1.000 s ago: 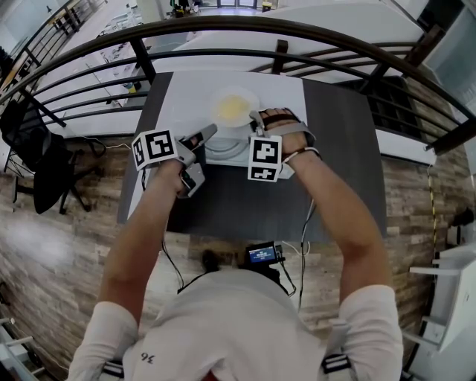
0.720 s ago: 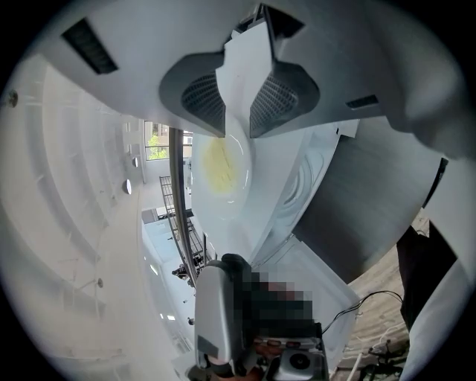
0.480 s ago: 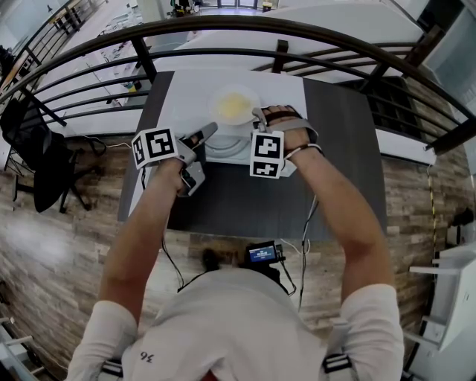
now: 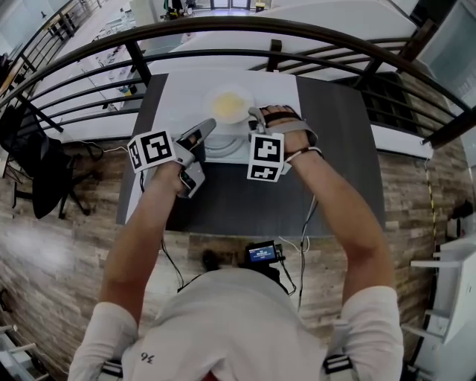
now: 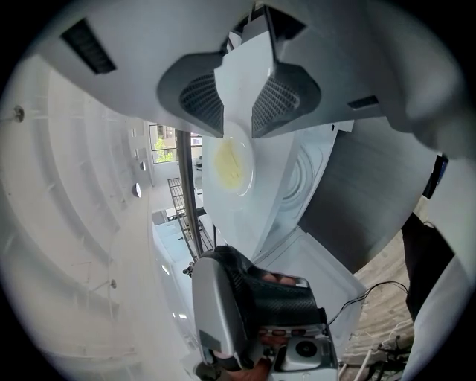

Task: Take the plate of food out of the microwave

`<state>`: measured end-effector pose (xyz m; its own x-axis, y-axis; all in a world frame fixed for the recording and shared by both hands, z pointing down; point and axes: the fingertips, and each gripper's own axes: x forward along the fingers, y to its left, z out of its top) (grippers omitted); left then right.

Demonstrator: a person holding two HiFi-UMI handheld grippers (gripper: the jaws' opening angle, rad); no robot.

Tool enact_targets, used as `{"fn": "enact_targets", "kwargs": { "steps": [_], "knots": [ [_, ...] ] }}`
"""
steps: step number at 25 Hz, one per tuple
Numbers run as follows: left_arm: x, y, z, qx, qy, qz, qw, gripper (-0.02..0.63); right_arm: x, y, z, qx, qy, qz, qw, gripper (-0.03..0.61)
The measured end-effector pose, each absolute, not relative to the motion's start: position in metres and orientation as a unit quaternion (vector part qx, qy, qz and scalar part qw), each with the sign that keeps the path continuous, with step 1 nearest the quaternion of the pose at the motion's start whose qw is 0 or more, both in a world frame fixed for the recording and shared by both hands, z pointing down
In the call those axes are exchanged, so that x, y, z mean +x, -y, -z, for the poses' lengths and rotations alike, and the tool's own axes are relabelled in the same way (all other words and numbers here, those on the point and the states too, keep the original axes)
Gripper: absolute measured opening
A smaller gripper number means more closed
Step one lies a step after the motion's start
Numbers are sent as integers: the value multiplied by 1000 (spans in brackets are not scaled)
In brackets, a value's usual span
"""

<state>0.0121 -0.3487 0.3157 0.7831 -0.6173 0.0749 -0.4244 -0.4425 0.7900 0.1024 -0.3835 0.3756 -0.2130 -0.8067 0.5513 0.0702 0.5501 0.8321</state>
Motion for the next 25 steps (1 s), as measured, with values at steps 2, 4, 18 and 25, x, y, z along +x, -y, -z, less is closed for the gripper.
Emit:
{"fn": "enact_targets", "kwargs": {
  "steps": [2, 4, 18, 25],
  "knots": [
    [14, 346, -311, 850, 305, 107, 415, 69, 102, 380, -371, 276, 678, 388, 560, 100],
    [13, 342, -307, 858, 307, 98, 399, 69, 103, 376, -366, 282, 680, 389, 554, 100],
    [2, 314, -276, 870, 345, 77, 344, 69, 109, 355, -301, 380, 729, 342, 454, 98],
    [9, 291, -255, 895, 319, 92, 297, 69, 112, 336, -265, 434, 752, 317, 381, 27]
  ]
}}
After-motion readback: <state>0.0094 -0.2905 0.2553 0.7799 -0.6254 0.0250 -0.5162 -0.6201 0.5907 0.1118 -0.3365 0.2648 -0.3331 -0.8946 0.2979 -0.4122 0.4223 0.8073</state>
